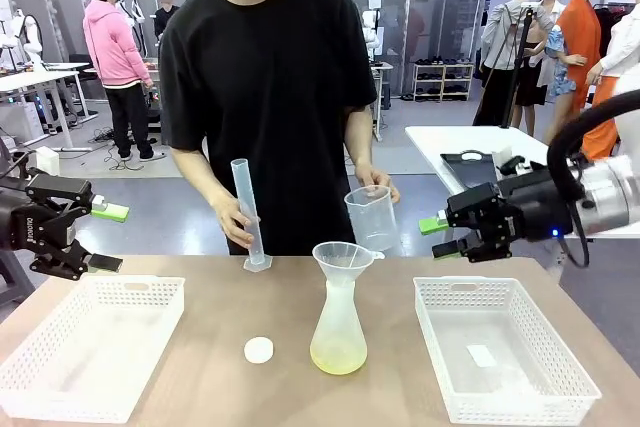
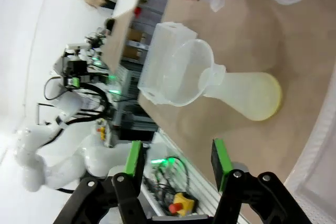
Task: Prepare the solutions needed for the experiment.
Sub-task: Once the solution is in the Big flask , pick up the Plastic Funnel and place it back into the right Organizing basket.
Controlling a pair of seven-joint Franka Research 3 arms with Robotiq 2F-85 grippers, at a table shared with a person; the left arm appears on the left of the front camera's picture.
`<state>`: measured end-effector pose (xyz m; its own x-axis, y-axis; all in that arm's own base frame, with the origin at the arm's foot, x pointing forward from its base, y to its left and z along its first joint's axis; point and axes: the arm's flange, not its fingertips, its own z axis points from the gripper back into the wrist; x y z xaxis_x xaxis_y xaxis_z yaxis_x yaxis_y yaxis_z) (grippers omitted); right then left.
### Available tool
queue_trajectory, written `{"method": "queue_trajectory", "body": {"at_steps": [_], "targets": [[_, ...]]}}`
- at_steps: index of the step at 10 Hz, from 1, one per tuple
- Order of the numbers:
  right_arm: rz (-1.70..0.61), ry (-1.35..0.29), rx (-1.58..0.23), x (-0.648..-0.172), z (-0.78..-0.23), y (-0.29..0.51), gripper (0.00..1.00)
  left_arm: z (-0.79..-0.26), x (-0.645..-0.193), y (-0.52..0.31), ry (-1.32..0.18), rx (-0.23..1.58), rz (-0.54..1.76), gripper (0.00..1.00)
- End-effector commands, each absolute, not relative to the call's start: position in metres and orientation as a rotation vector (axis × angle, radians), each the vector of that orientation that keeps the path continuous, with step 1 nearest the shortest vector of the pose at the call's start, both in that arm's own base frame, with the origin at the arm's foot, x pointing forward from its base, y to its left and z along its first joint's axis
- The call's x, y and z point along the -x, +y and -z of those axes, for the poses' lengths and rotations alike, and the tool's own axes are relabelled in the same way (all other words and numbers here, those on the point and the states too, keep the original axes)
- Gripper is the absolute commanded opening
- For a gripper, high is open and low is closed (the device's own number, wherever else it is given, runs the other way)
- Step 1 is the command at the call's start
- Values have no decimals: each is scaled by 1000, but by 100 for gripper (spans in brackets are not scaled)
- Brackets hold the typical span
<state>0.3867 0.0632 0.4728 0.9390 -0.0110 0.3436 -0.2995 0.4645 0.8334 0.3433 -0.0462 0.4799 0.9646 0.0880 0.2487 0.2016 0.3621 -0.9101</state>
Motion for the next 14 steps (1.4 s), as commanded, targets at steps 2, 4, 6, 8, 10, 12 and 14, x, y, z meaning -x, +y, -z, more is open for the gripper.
{"method": "queue_trajectory", "body": {"at_steps": [2, 4, 6, 8, 10, 12, 14], "targets": [[-260, -277, -737, -400, -520, 88, 66, -480, -342, -48, -290, 1226, 86, 100], [-343, -249, -533, -407, -539, 110, 66, -480, -342, -48, -290, 1226, 86, 100], [-398, -210, -403, -409, -546, 123, 66, -480, -342, -48, -290, 1226, 86, 100], [-406, -180, -350, -408, -546, 131, 66, -480, -342, -48, -290, 1226, 86, 100], [-431, -206, -366, -404, -542, 128, 66, -480, -342, -48, -290, 1226, 86, 100], [-431, -206, -366, -404, -542, 128, 66, -480, -342, -48, -290, 1226, 86, 100], [-438, -192, -354, -404, -540, 128, 66, -480, -342, -48, -290, 1226, 86, 100]]}}
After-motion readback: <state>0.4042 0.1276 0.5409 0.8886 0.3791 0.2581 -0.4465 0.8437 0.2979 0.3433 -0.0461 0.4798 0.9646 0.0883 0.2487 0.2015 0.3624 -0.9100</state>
